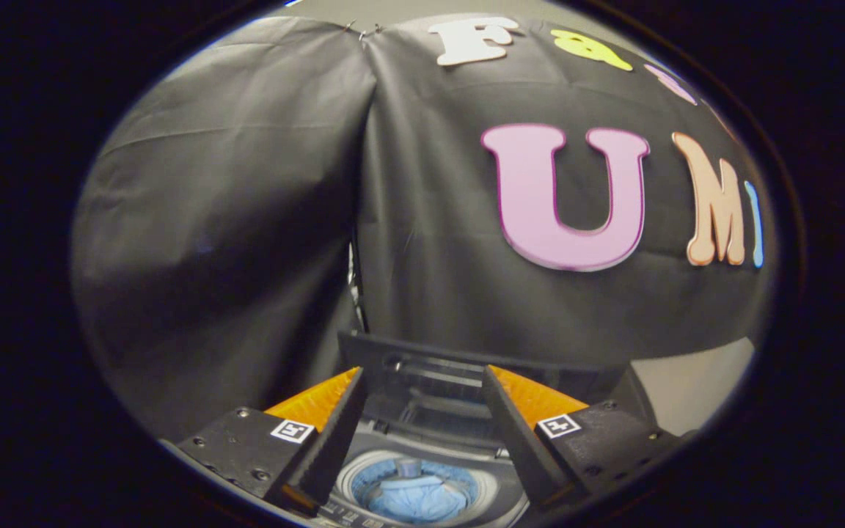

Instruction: Put the clothes into the washing machine and then close the washing machine lid.

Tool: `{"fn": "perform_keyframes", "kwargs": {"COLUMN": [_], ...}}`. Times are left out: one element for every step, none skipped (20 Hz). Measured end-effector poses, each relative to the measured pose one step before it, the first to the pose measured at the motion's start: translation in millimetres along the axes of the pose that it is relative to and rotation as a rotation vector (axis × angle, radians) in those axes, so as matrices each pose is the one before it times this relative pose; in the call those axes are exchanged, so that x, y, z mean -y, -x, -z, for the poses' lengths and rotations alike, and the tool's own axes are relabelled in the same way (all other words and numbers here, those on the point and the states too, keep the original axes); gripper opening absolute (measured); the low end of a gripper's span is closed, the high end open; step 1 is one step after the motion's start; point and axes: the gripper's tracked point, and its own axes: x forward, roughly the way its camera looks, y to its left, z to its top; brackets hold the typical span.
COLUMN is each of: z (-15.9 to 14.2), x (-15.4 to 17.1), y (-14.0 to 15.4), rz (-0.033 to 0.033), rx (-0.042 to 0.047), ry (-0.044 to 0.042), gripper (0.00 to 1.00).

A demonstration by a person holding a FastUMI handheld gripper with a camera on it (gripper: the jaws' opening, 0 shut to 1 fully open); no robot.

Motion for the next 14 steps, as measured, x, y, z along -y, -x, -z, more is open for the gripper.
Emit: {"fn": "perform_keyframes", "kwargs": {"z": [-10.61,-4.29,0.63,1.37,4.13,6.85,10.78,8.25,8.41,6.73,5.98,7.00,10.16,-2.95], "x": [6.44,5.97,4.92,5.85,4.42,6.33,4.68,6.01,5.03,2.38,-0.05,0.09,-0.83,0.13], "y": [-11.22,-12.10,-12.91,-13.56,-15.79,-14.78,-14.13,-12.71,-6.28,-6.98,-6.15,-2.64,-1.02,3.15], "rz": [0.01984,0.02358,0.01984,0.01698,0.02297,0.02505,0.02338,0.01948,0.01527,0.00587,0.00421,0.00102,-0.00423,-0.00422], "rx": [0.01841,0.00979,0.00813,0.00060,-0.00402,-0.00727,-0.01387,-0.01092,-0.01095,-0.00297,-0.00015,-0.01055,-0.02429,0.01567], "ry": [-0.00398,-0.01259,-0.01770,-0.01375,-0.00379,0.00585,0.00901,0.00932,0.00404,0.00336,0.00137,0.00245,0.00672,-0.02372], "gripper": [0.95,0.95,0.95,0.95,0.95,0.95,0.95,0.95,0.95,0.95,0.96,0.95,0.96,0.96]}}
